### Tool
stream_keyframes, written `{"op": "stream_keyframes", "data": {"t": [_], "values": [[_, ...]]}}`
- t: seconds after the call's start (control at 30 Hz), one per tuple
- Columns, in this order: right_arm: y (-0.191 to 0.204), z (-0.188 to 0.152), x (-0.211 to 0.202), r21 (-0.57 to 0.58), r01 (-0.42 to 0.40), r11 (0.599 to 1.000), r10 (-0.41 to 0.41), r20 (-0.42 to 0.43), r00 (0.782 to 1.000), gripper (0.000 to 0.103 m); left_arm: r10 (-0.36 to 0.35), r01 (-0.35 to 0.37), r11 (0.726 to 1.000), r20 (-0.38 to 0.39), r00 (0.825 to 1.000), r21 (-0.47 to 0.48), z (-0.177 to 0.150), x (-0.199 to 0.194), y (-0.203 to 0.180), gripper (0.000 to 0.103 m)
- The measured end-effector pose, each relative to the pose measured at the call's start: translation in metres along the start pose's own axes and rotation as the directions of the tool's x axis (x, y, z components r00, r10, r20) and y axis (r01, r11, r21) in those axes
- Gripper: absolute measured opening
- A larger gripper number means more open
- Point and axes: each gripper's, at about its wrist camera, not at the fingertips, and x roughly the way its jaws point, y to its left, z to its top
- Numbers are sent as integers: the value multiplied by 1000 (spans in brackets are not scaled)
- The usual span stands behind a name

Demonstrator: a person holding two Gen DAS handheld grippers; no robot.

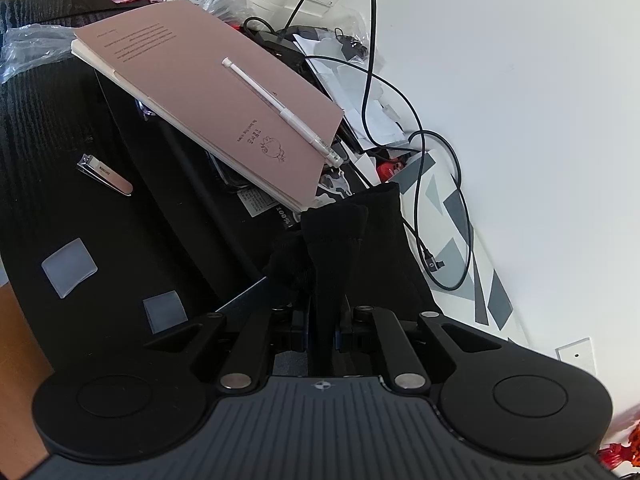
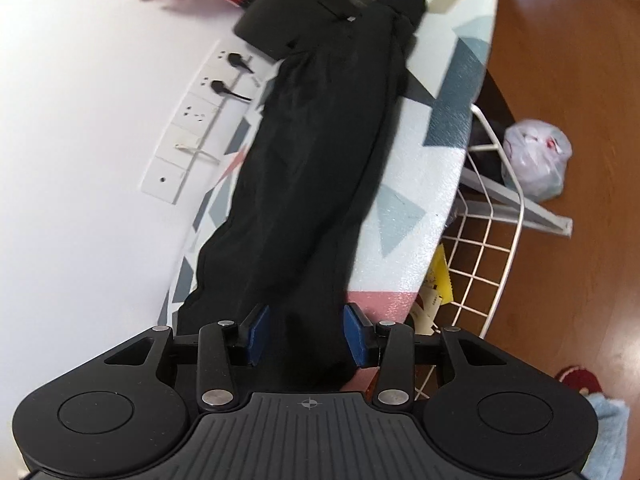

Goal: Fold clothes

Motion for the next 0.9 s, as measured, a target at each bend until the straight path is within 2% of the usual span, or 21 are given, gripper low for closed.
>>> {"op": "stream_keyframes", "data": {"t": [0.17, 0.3, 0.37, 0.43, 0.6, 0.77, 0.9], "values": [[1, -4, 16, -56, 14, 998, -13, 12, 1000, 37, 5, -5, 1000, 1, 1000, 1, 0, 1, -1, 11], [-5, -14, 26, -22, -50, 998, 49, -39, 998, 34, 10, -10, 1000, 1, 1000, 2, -1, 0, 0, 11], [-14, -15, 29, 71, -101, 992, 106, -69, 992, 34, 14, -14, 1000, 0, 1000, 0, -1, 0, 1, 11], [-26, -15, 34, 198, -156, 968, 178, -100, 979, 34, 18, -18, 1000, -1, 1000, -5, -1, 1, 1, 11], [-44, -12, 39, 346, -206, 915, 245, -71, 967, 34, 22, -22, 1000, -6, 1000, -14, 1, 2, 1, 11], [-47, 3, 37, 341, -205, 917, 204, 40, 978, 34, 28, -28, 1000, -7, 1000, -9, 1, 4, -2, 11], [-41, 5, 44, 281, -212, 936, 216, 18, 976, 33, 35, -35, 999, -7, 999, -1, 1, 5, -5, 11]]}}
